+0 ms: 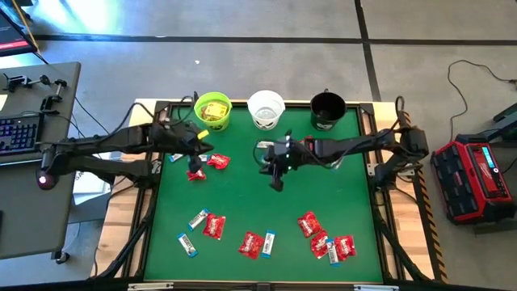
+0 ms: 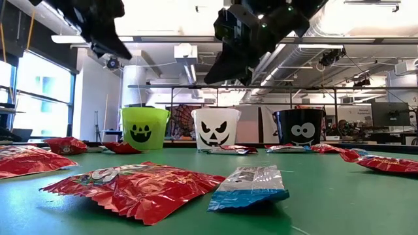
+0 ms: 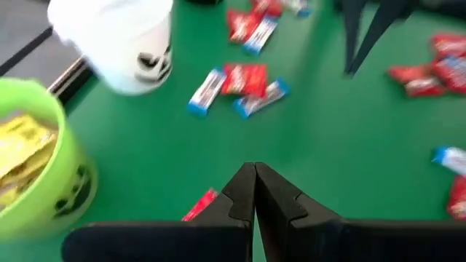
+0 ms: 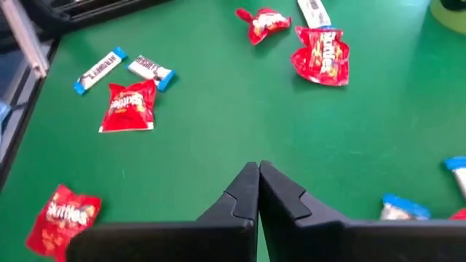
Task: Sort candy by brand, put in halloween buckets
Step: Put the red candy into the white bucket
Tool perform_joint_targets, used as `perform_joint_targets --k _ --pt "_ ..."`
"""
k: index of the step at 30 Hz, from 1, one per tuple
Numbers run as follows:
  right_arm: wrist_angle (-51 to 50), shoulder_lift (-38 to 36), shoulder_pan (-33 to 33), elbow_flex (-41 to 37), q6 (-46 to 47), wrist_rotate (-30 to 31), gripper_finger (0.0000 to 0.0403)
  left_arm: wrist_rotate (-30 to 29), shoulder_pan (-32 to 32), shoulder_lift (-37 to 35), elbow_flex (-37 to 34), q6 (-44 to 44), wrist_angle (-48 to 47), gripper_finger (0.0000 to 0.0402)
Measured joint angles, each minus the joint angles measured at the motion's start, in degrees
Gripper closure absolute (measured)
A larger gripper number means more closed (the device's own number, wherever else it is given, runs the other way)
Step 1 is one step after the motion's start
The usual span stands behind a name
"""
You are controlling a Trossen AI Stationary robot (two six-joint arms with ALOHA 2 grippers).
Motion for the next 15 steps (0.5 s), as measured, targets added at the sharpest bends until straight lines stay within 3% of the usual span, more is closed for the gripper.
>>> perform_joint_targets --k 5,15 --pt "-1.04 -0.15 -2.19 0.00 -5.73 -4.32 0.0403 -0.83 -1.16 4.10 0.41 -0.43 -5.85 0.0401" --pt "-1.91 -0.12 -2.76 0.00 -5.56 -2.92 0.0403 1.22 -1.41 13.79 1.95 0.85 -15.27 0.0400"
